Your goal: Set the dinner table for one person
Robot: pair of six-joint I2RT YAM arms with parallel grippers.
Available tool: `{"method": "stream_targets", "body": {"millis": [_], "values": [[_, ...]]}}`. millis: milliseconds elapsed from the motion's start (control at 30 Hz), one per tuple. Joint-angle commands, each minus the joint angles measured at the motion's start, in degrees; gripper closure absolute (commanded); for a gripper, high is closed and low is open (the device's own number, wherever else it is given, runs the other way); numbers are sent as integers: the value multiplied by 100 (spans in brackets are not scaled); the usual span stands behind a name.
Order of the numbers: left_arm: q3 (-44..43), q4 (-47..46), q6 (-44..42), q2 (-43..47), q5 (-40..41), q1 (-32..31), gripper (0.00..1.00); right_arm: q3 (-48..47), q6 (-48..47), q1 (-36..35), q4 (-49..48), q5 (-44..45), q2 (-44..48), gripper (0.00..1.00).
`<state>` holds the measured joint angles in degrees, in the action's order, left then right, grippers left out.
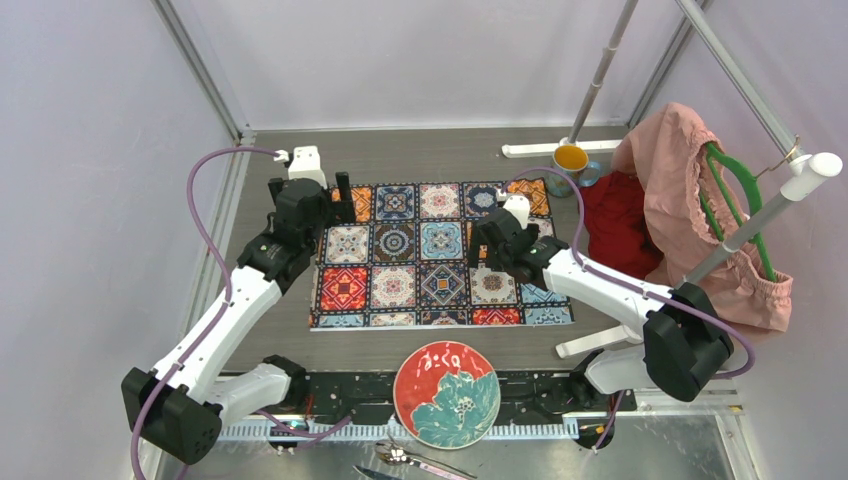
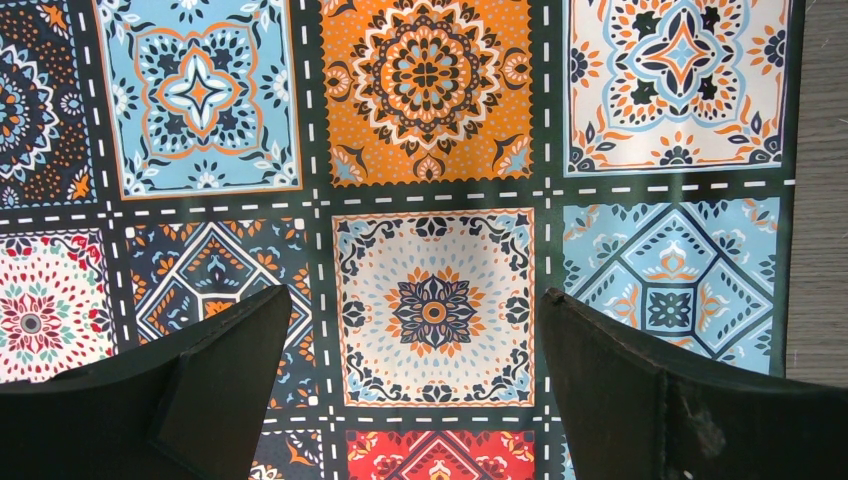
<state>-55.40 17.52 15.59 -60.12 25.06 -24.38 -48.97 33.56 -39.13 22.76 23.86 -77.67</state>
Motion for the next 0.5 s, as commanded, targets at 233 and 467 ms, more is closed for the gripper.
{"method": "stream_targets", "body": {"millis": [233, 467], "values": [[-115, -56, -110, 43, 109, -14, 0, -192, 23, 28, -155, -5, -29, 0], [-120, -51, -114, 62, 125, -14, 0, -192, 29, 25, -154, -12, -20, 0]]}}
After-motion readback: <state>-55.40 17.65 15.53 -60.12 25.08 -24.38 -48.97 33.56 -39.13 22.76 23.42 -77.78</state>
